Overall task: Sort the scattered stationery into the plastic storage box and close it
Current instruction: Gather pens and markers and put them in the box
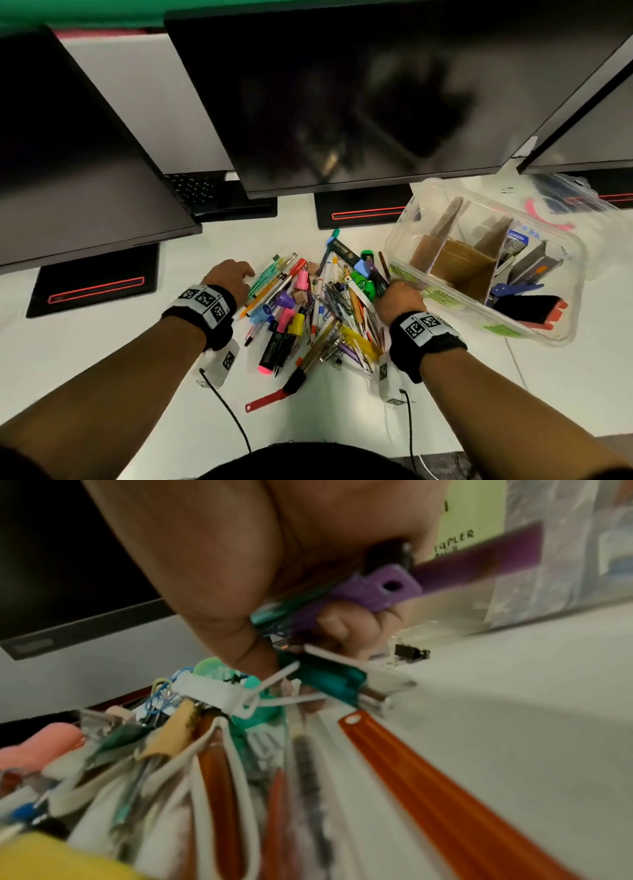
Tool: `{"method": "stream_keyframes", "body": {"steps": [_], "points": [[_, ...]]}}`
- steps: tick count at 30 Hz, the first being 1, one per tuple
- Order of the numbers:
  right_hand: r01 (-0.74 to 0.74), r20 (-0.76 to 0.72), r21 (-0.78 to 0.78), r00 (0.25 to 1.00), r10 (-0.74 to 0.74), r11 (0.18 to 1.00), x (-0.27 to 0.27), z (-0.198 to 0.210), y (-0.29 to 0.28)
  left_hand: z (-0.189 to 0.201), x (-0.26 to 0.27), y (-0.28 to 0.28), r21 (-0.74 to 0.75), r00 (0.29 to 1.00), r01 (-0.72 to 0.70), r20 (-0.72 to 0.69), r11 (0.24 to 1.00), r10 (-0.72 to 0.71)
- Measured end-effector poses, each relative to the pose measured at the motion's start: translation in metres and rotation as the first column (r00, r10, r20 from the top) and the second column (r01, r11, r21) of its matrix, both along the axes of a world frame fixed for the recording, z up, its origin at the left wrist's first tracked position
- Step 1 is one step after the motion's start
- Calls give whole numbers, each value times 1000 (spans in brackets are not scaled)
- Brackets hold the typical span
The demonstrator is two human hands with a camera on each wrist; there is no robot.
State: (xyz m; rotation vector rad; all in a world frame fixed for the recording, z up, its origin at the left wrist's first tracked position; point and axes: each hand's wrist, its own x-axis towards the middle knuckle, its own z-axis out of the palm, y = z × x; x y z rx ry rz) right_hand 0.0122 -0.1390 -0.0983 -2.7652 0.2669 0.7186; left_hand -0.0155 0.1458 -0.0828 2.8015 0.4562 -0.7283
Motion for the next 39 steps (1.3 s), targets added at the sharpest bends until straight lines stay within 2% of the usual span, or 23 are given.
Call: {"method": "stream_keyframes", "body": {"steps": [5,13,19,32,34,36,39], "points": [[-18,26,24,1000,18,1000,-1,1,7,-9,-15,17,31,991,-127,-45,991,128],[43,14,121,999,-45,992,-4,11,21,-19,-16,12,-40,978,-211,-6,977,211],[-7,73,158,997,-4,987,-1,25,26,-26,-15,4,-13,986,-165,-22,986,165],[7,177,339,982,-71,941,-4,32,15,-27,-8,13,-20,981,-192,-27,981,191],[1,209,471,971,-113,882,-7,35,15,-25,-2,17,-29,982,-187,-3,982,187],[-6,200,618,968,-150,786,-12,40,15,-23,4,17,-46,983,-181,17,982,182],[-12,178,731,969,-173,682,-17,47,16,-21,13,13,-76,984,-155,75,985,161]]}}
